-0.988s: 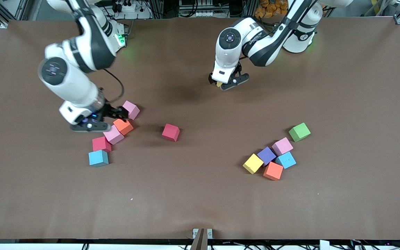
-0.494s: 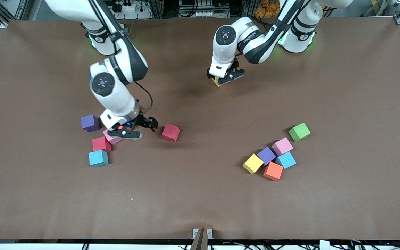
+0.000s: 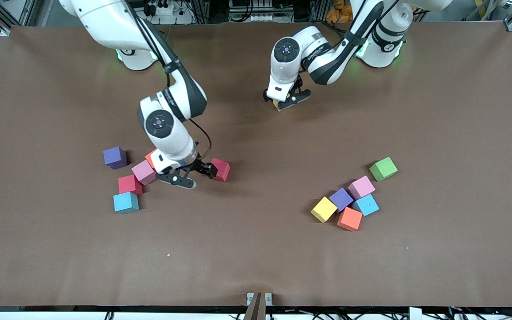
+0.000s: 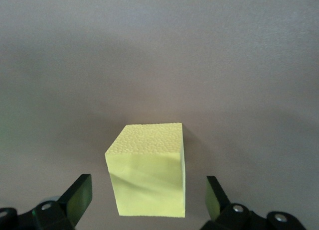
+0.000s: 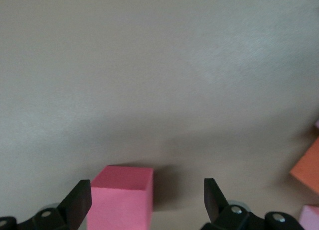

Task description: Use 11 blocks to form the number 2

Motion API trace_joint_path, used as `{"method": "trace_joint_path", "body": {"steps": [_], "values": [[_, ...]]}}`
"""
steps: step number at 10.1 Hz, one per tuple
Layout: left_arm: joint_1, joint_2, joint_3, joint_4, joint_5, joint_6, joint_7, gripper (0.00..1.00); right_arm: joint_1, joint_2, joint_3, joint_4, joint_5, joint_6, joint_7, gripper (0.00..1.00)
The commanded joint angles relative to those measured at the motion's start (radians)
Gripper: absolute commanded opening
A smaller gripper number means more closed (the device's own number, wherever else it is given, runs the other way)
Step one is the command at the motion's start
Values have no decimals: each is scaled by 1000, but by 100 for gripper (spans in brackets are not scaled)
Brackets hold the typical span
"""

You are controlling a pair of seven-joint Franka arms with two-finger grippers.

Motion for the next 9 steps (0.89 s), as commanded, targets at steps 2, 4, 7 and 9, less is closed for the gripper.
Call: {"method": "trace_joint_path", "body": {"steps": [2,4,7,9], "values": [[2,54,-5,-3,-6,58,-25,100,49,71,-10,77,7,1,73,100],[2,71,-3,-3,-6,69,-25,100,70,88,-13,72,2,10,81,100],[-41,66,3,3,-5,69,-11,23,90,128,-17,68,-36,62,99,100],[-58,64,11,26,2,61,20,0,101,149,-19,66,-48,76,104,100]]}}
